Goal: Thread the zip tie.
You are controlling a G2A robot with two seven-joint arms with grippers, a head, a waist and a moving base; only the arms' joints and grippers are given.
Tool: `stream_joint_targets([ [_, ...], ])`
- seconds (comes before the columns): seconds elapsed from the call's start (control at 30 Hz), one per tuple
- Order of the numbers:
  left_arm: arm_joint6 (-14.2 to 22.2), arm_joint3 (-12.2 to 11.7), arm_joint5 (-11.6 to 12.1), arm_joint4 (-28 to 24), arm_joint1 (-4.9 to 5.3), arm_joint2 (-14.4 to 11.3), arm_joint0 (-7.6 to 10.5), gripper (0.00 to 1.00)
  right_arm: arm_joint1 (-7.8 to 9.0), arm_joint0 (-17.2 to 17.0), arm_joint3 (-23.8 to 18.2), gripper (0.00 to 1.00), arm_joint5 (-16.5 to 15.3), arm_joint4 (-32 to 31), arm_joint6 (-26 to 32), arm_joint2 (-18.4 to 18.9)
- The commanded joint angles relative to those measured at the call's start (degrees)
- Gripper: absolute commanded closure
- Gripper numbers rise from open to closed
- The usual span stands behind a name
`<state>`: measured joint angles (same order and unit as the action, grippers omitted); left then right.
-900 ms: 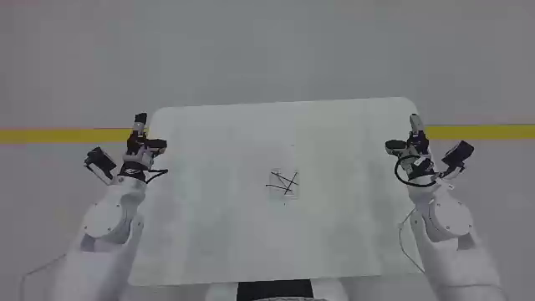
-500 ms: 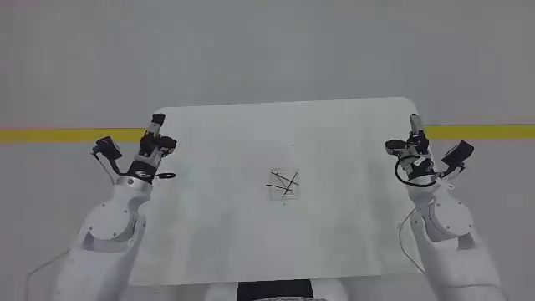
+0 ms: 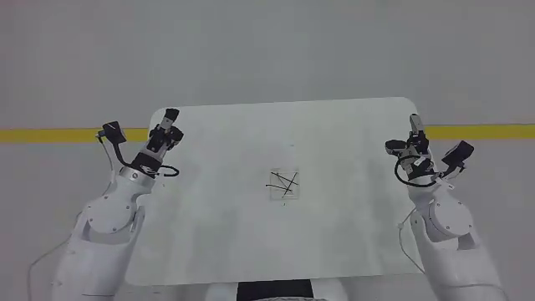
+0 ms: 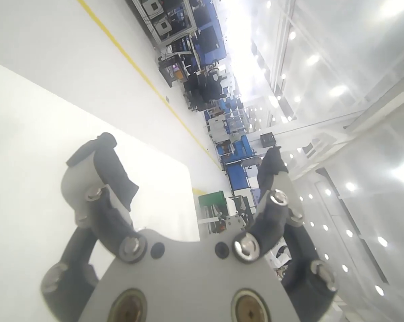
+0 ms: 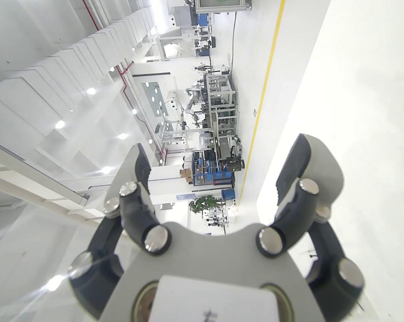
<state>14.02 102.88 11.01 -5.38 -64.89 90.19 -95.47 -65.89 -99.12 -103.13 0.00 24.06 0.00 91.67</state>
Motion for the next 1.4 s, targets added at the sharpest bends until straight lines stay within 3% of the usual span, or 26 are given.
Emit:
stream_joint_targets([
  [0.0, -0.06, 0.03, -0.09, 0.01, 0.0, 0.0, -0.04, 0.0, 0.0, 0.0, 0.0, 0.0, 0.0, 0.0, 0.0, 0.0],
  [0.57, -0.06, 0.03, -0.09, 0.01, 0.0, 0.0, -0.04, 0.0, 0.0, 0.0, 0.0, 0.0, 0.0, 0.0, 0.0, 0.0],
  [0.63, 4.77, 0.42, 0.66, 2.36, 0.42, 0.54, 2.09, 0.0, 0.0, 0.0, 0.0, 0.0, 0.0, 0.0, 0.0, 0.0],
  [0.67, 9.05, -1.12, 1.93, 3.2, 0.8, 1.42, 4.52, 0.0, 0.0, 0.0, 0.0, 0.0, 0.0, 0.0, 0.0, 0.0],
  [0.8, 19.25, -6.08, 4.43, 4.03, 1.53, 1.34, 10.08, 0.0, 0.0, 0.0, 0.0, 0.0, 0.0, 0.0, 0.0, 0.0],
  [0.97, 31.56, -10.11, 4.9, 6.27, 2.29, -1.15, 15.18, 0.0, 0.0, 0.0, 0.0, 0.0, 0.0, 0.0, 0.0, 0.0],
  [1.27, 31.56, -10.11, 4.9, 6.27, 2.29, -1.15, 15.18, 0.0, 0.0, 0.0, 0.0, 0.0, 0.0, 0.0, 0.0, 0.0],
  [1.37, 34.95, -8.04, 5.3, 7.21, 2.24, -4.2, 17.39, 0.0, 0.0, 0.0, 0.0, 0.0, 0.0, 0.0, 0.0, 0.0],
])
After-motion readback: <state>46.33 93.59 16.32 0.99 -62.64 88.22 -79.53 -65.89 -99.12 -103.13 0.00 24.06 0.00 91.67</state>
